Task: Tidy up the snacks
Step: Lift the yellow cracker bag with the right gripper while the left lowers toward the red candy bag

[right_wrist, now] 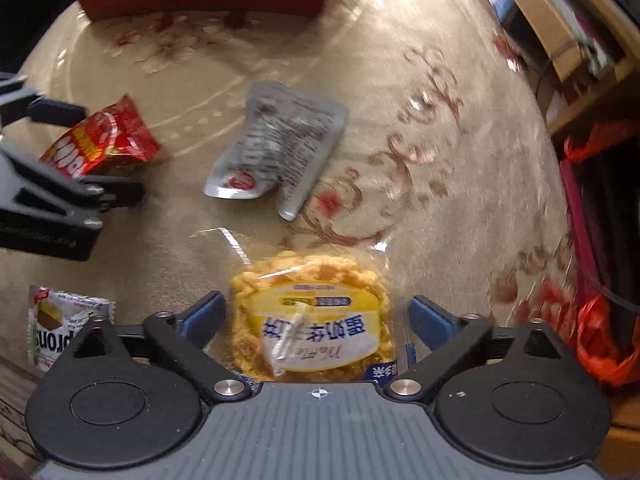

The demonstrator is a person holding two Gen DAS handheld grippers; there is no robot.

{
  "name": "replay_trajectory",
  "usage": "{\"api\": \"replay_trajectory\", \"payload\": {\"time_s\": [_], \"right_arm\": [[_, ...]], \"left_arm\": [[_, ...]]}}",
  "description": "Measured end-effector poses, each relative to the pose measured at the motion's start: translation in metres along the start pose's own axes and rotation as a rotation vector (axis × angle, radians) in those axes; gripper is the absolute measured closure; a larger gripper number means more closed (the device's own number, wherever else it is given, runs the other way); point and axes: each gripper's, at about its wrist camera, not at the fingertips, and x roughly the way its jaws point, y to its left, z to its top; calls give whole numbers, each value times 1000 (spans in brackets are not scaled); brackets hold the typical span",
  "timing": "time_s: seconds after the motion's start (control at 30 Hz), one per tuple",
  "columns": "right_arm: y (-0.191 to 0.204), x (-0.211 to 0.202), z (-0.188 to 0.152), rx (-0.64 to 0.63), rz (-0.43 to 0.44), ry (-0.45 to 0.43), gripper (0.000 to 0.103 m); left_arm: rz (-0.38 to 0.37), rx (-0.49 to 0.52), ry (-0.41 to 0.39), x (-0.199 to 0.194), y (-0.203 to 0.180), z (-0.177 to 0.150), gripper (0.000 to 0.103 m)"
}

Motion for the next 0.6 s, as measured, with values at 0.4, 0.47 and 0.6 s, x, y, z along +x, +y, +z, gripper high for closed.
{"api": "replay_trajectory", "payload": {"time_s": [0.4,0.47,0.6], "right_arm": [[-3,3,0,28,-7,-26,0],[-5,3,-1,40,-9,-30,0],[-1,0,-8,65,-30,-47,1]], "left_arm": [[17,-27,-14,4,2,-4,1],[13,-31,-19,4,3,-4,1],[19,-53,-26,1,4,-4,1]]}}
